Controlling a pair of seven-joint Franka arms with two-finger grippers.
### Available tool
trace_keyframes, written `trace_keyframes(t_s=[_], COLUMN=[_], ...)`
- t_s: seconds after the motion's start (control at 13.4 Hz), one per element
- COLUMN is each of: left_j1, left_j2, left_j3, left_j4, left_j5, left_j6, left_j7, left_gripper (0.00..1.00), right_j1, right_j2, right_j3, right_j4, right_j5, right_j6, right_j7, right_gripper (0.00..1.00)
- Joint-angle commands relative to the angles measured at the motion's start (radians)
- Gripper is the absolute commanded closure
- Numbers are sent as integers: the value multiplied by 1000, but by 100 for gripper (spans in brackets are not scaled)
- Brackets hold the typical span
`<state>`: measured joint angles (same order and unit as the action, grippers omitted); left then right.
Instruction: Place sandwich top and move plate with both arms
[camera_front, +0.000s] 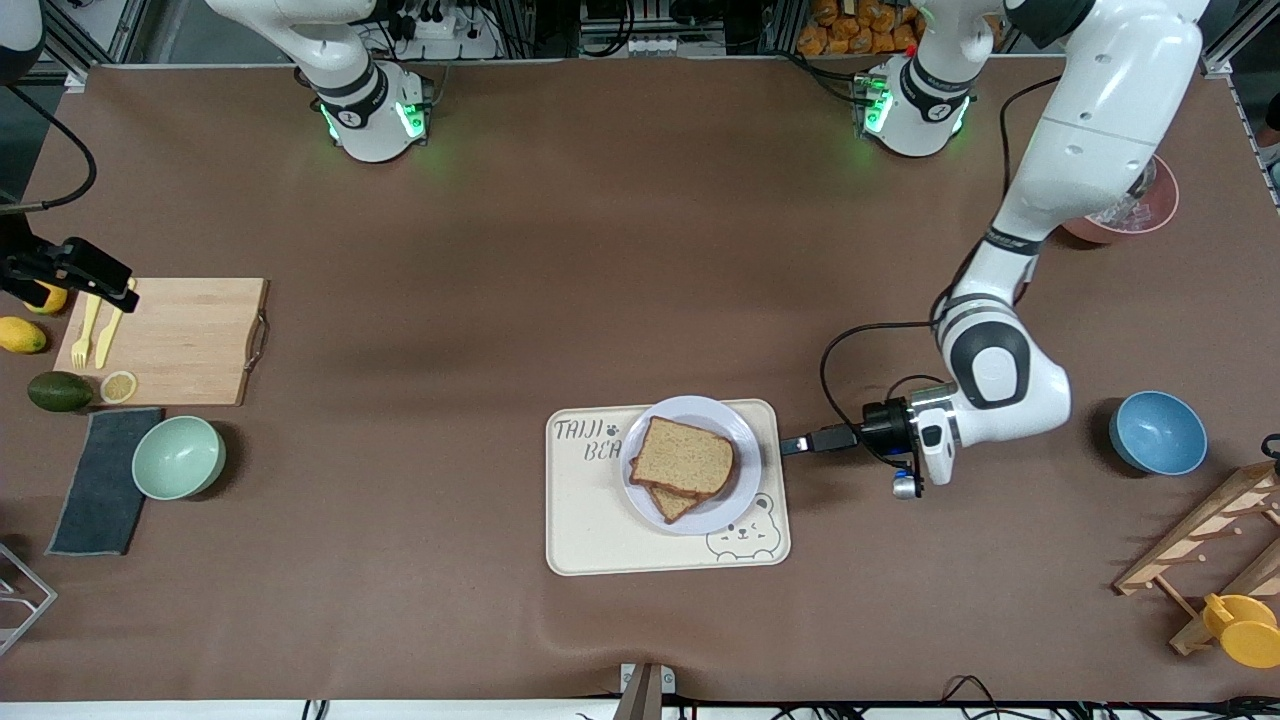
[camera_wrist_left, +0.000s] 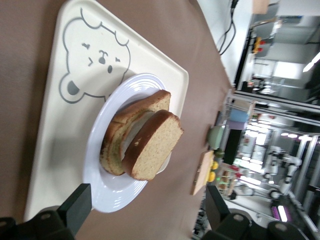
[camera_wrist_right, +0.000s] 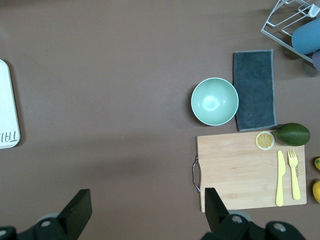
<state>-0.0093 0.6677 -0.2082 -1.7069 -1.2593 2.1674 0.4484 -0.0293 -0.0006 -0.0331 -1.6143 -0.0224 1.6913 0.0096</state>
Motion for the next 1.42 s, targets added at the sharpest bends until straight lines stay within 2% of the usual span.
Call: trace_keyframes(t_s=[0.0, 0.22, 0.3, 0.45, 0.52, 0.6, 0.75, 0.82, 1.04, 1.34], left_j1=[-1, 6, 6, 6, 8, 6, 5, 5, 8, 6], left_j2=[-83, -129, -158, -204, -206, -204, -204, -206, -289, -333], left_j3=[12, 13, 13, 10, 3, 1, 10, 12, -2, 0], left_j4=[-11, -7, -7, 21, 61, 131, 281, 315, 326, 325], left_j5=[180, 294, 366, 617, 755, 832, 920, 960, 1174, 1258], left_j6=[12, 11, 8, -21, -55, -140, -333, -397, -451, -488], left_j7=[-147, -232, -284, -483, -543, -589, -663, -675, -669, -662], left_gripper=[0, 0, 0, 0, 0, 0, 0, 0, 0, 0], right_j1=[-14, -15, -15, -15, -15, -15, -17, -17, -18, -18], right_j2=[8, 8, 8, 8, 8, 8, 8, 8, 8, 8], right_j3=[12, 12, 12, 12, 12, 12, 10, 12, 10, 12], right_j4=[19, 17, 16, 16, 17, 16, 17, 17, 17, 17], right_j5=[-1, -1, -1, -1, -1, -1, -1, -1, -1, -1], right_j6=[-12, -15, -15, -15, -15, -15, -12, -12, -12, -12], right_j7=[1, 0, 0, 0, 0, 0, 0, 0, 0, 0], right_gripper=[0, 0, 0, 0, 0, 0, 0, 0, 0, 0])
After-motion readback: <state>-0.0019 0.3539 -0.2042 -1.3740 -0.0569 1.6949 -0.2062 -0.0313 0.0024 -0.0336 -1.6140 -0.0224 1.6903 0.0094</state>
